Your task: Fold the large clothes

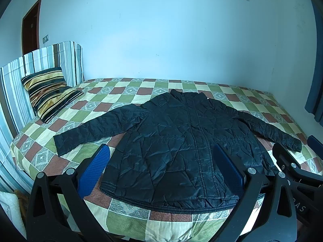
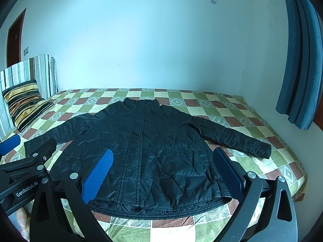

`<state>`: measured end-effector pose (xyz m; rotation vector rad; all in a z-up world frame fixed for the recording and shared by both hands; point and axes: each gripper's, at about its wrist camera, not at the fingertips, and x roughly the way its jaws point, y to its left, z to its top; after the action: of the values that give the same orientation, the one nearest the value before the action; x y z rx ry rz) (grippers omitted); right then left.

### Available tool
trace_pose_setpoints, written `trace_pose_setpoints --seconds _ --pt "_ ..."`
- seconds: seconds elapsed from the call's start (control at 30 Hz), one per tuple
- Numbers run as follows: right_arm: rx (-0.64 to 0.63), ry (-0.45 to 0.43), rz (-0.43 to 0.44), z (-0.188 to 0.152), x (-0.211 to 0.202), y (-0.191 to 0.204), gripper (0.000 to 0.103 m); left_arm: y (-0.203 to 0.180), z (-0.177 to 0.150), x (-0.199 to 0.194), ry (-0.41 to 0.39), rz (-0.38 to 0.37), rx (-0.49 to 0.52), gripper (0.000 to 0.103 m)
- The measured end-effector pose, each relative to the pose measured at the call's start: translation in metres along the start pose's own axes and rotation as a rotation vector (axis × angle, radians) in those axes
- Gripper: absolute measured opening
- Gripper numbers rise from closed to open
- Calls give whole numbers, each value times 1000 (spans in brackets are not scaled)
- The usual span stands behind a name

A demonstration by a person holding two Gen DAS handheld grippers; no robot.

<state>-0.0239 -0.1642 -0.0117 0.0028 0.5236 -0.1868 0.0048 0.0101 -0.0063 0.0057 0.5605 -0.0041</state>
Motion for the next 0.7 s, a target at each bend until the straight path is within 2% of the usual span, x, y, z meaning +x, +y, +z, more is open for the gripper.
trace_pose_setpoints --seconds 0.7 --pt "-4 2 3 -1 0 3 98 5 -2 0 4 -2 -3 101"
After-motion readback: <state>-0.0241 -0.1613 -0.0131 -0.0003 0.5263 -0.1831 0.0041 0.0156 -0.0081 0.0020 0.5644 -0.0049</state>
